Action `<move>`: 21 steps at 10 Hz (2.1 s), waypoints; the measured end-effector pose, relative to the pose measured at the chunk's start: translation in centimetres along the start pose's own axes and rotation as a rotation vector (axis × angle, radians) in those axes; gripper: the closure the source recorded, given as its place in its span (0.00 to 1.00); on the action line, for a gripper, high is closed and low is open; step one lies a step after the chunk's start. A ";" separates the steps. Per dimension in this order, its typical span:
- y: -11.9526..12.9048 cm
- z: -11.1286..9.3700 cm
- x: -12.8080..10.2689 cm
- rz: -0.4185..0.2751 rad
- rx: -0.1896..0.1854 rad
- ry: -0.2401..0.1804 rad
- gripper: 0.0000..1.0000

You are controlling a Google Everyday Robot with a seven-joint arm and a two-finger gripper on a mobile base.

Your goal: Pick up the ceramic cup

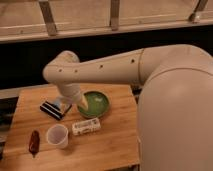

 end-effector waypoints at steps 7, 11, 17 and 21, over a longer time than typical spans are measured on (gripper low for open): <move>7.9 -1.1 4.7 -0.204 -0.039 -0.050 0.35; 4.0 4.4 2.0 -0.188 -0.082 -0.034 0.35; 2.7 10.3 3.0 -0.157 -0.162 0.036 0.35; 2.4 10.4 4.4 -0.147 -0.183 0.046 0.40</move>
